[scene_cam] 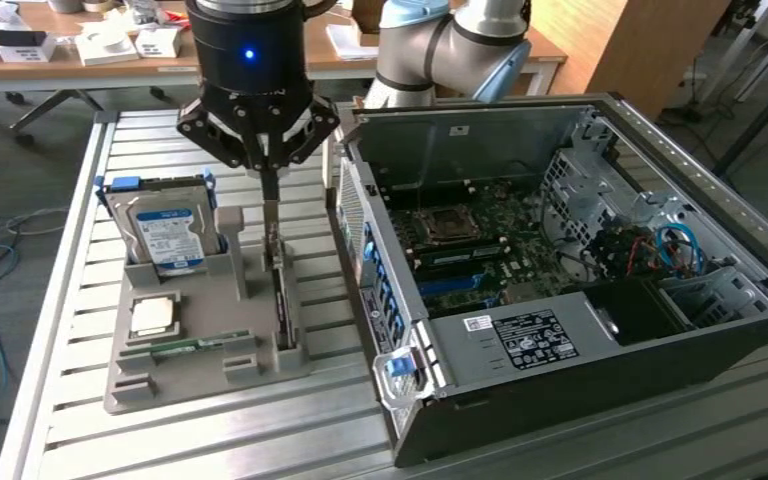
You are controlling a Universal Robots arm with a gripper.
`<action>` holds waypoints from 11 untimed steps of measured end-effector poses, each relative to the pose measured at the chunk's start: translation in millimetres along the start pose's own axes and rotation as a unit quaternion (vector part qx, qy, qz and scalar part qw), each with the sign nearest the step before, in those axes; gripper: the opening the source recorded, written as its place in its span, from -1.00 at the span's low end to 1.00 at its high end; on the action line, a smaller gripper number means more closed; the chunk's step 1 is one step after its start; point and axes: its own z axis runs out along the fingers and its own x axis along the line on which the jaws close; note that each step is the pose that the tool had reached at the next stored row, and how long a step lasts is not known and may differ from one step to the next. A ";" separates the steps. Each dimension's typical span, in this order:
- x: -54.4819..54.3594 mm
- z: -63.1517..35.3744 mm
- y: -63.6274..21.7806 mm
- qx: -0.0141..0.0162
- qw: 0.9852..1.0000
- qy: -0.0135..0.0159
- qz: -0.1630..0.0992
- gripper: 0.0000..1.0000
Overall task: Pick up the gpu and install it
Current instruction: 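Reach for the gpu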
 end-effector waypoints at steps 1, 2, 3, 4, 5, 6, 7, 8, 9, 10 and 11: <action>0.0 -0.1 -2.4 0.000 1.000 0.000 0.000 -0.79; -0.2 -0.2 -6.3 0.000 1.000 0.000 0.000 -0.79; -0.3 -0.2 -8.2 0.000 1.000 0.000 0.000 -0.79; -0.3 -0.3 -9.9 0.000 1.000 0.000 0.000 -0.79; -0.3 -0.3 -11.5 0.000 1.000 0.000 0.000 -0.79; -0.3 -0.3 -12.9 0.000 1.000 0.000 0.000 -0.79; -0.3 -0.3 -14.3 0.000 1.000 0.000 0.000 -0.79; -0.2 -0.4 -15.7 0.000 1.000 0.000 0.000 -0.79; -0.2 -0.3 -16.9 0.000 1.000 0.000 0.000 -0.79; -0.1 -0.3 -18.1 0.000 1.000 0.000 0.000 -0.79; 0.0 -0.3 -19.0 0.000 1.000 0.000 0.000 -0.79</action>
